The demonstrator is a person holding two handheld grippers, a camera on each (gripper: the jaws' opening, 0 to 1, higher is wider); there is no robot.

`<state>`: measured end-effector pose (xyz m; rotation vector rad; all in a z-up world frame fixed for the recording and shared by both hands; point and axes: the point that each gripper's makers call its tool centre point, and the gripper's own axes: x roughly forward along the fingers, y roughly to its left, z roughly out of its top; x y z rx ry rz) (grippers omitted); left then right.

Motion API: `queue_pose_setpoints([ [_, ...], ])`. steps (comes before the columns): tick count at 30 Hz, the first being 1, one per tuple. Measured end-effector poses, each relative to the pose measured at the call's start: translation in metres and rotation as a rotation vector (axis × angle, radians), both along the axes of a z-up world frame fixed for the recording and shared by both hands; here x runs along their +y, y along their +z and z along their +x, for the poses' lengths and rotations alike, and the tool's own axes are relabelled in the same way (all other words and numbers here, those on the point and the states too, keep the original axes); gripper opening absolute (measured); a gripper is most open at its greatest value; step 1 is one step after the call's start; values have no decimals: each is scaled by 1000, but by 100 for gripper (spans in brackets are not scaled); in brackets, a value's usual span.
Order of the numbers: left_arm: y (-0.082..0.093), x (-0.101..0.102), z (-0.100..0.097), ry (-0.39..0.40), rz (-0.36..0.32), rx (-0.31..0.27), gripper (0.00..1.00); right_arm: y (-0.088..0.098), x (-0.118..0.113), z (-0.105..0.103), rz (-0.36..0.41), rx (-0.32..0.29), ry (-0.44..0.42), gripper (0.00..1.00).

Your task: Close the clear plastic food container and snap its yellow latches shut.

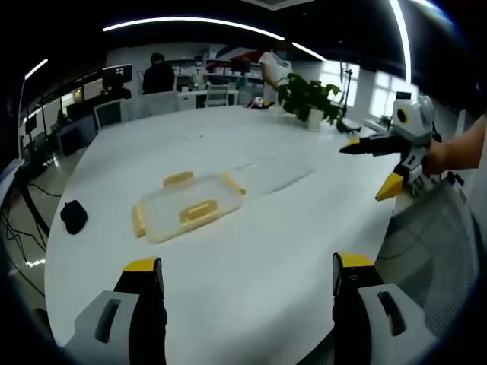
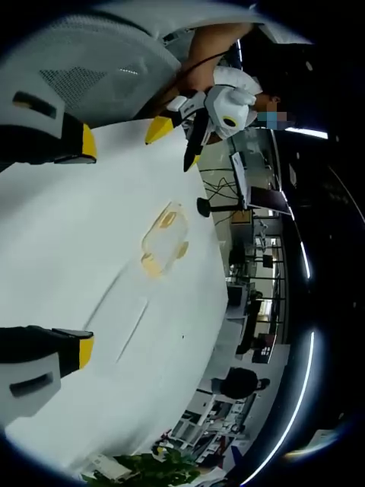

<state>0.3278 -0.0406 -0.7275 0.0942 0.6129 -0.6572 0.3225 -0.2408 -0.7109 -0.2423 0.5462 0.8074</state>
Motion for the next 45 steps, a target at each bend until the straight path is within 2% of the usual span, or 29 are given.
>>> queue_pose_setpoints([
  [45,-2,10,26,-19,13,-9,87,6,17,32,-21,-14,50,87],
])
